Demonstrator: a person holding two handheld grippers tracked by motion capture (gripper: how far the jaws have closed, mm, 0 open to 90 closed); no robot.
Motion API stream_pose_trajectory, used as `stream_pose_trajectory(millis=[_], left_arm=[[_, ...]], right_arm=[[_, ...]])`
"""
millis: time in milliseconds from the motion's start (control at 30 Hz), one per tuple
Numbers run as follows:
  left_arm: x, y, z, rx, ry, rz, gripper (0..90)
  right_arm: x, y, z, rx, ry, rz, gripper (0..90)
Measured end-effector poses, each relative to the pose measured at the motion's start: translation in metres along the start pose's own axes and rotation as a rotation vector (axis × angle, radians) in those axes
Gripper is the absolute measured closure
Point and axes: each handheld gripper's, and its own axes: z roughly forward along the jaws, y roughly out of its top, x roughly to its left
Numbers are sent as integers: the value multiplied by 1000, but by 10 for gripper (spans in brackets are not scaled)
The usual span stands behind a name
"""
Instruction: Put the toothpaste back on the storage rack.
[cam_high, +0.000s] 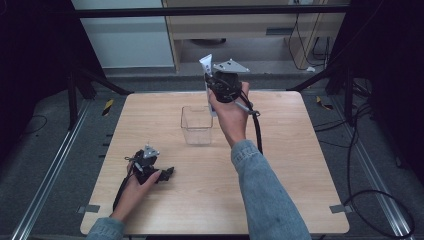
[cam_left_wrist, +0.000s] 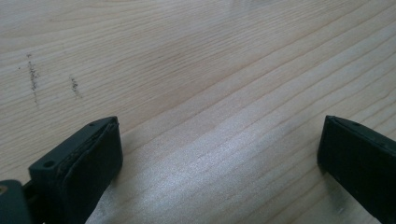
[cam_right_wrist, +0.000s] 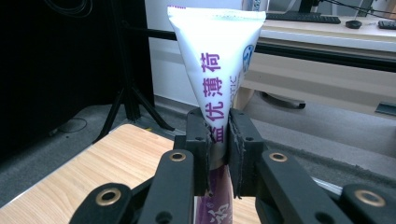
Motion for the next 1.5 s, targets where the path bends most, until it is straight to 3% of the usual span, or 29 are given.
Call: stream_pose_trajectory(millis=[400, 1500], left_arm=[[0, 0, 0, 0, 0, 0, 0], [0, 0, 0, 0, 0, 1, 0]], right_arm=[[6, -1, 15, -29, 0, 8, 800], [33, -20, 47, -4, 43, -15, 799]])
